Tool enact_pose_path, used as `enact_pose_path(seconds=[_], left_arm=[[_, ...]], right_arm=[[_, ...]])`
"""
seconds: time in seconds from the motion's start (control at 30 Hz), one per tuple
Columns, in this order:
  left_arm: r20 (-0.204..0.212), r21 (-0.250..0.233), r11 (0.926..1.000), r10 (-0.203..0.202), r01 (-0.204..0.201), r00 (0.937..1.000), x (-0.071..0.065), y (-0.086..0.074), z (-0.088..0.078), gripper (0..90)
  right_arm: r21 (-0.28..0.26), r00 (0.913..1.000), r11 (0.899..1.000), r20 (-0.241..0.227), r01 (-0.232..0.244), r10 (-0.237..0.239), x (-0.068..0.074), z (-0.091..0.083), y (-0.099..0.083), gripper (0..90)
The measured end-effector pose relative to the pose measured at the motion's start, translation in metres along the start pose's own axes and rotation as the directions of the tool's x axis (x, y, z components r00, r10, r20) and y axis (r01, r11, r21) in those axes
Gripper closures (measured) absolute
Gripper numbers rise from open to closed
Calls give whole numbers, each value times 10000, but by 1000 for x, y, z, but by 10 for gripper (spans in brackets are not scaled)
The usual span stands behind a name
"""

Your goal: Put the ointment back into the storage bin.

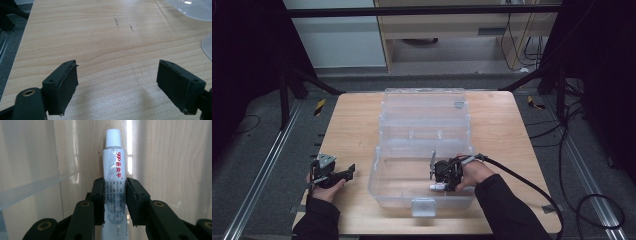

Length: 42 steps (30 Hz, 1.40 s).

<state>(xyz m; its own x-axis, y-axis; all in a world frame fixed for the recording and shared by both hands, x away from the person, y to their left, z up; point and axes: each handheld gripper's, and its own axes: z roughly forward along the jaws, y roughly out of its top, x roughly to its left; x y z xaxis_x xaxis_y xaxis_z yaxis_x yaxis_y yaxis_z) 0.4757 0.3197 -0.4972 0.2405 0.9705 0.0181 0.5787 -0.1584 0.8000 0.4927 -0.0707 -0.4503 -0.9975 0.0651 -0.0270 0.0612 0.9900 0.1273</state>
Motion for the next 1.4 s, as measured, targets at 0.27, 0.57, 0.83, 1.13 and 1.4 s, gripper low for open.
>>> enact_pose_path(seconds=[0.27, 0.57, 0.83, 1.13, 1.4], left_arm=[[0, 8, 10000, 3, -3, 10000, 0, 0, 0, 165], [4, 2, 10000, -3, 3, 10000, 0, 0, 0, 165], [55, -7, 10000, -36, 36, 10000, 0, 0, 0, 166], [57, 18, 10000, -45, 45, 10000, 0, 0, 0, 166], [67, 20, 10000, -80, 80, 9999, 1, 0, 0, 167]], right_arm=[[-205, 9999, 9997, 12, 117, -117, -1, -1, -1, 683], [-853, 9990, 9959, 305, -293, 320, 1, -25, -8, 637], [-2681, 9884, 9554, 516, -1239, 1426, 6, -58, -26, 568], [-5368, 9401, 8031, 515, -2585, 3370, 8, -82, -60, 462], [-7305, 8663, 6094, 491, -3083, 4971, 11, -94, -94, 318]])
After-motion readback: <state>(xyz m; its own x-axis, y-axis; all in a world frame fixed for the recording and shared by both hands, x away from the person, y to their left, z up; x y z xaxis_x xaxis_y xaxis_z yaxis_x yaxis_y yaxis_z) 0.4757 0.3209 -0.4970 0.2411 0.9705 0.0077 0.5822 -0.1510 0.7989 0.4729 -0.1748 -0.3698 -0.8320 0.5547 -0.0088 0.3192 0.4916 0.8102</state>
